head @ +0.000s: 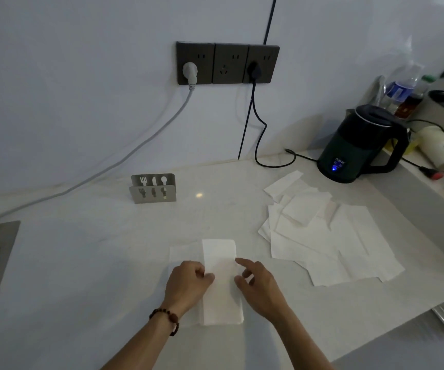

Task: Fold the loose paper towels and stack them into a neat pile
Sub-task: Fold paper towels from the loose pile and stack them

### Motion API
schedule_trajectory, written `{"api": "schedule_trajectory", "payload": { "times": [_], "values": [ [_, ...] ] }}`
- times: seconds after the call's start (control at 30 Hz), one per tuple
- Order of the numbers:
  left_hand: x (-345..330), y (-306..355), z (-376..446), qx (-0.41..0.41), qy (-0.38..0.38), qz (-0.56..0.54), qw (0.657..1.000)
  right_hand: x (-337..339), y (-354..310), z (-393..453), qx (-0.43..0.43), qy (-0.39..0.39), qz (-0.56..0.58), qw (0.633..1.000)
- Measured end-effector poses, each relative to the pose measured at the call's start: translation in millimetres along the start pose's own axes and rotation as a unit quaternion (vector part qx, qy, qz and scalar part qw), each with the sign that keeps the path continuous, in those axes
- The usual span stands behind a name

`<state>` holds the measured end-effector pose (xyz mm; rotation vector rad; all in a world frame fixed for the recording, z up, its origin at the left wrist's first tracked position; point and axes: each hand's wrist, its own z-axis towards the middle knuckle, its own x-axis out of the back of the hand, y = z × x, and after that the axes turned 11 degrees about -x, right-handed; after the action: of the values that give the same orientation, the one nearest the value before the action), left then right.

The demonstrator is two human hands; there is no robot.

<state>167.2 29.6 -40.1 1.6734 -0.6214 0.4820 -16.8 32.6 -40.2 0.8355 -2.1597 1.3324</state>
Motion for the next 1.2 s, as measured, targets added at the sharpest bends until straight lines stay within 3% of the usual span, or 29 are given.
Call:
{"api": "schedule_trajectory", "payload": {
  "times": [0.1, 0.23, 0.43, 0.53, 0.67, 0.8, 0.93, 1.07, 1.2],
  "values": [
    [-2, -1, -4, -0.002, 0.032, 0.059, 0.998, -6, 3, 0, 0.045, -0.018, -0.088, 0.995],
    [-2, -5, -5, -0.090, 0.058, 0.161, 0.981, -12, 8, 6, 0.051, -0.038, -0.123, 0.990],
    [-5, -15, 0, -0.267, -0.087, 0.291, 0.915, -15, 11, 13, 0.054, -0.052, -0.140, 0.987],
    [-2, -13, 1, -0.259, -0.152, 0.311, 0.902, -14, 13, 14, 0.060, -0.050, -0.138, 0.987],
    [-1, -11, 2, -0.262, -0.134, 0.302, 0.907, -10, 12, 13, 0.059, -0.047, -0.129, 0.989],
    [-9, 4, 12, -0.276, -0.079, 0.276, 0.917, 11, 20, 13, 0.042, 0.032, -0.060, 0.997],
    [-40, 35, 30, -0.302, -0.084, 0.243, 0.918, 49, 45, 21, 0.007, 0.118, -0.058, 0.991],
    [-77, 76, 48, -0.321, -0.126, 0.236, 0.909, 89, 76, 39, -0.021, 0.177, -0.093, 0.980],
    [-106, 98, 63, -0.310, -0.183, 0.281, 0.890, 119, 92, 64, -0.030, 0.187, -0.123, 0.974]
  ]
}}
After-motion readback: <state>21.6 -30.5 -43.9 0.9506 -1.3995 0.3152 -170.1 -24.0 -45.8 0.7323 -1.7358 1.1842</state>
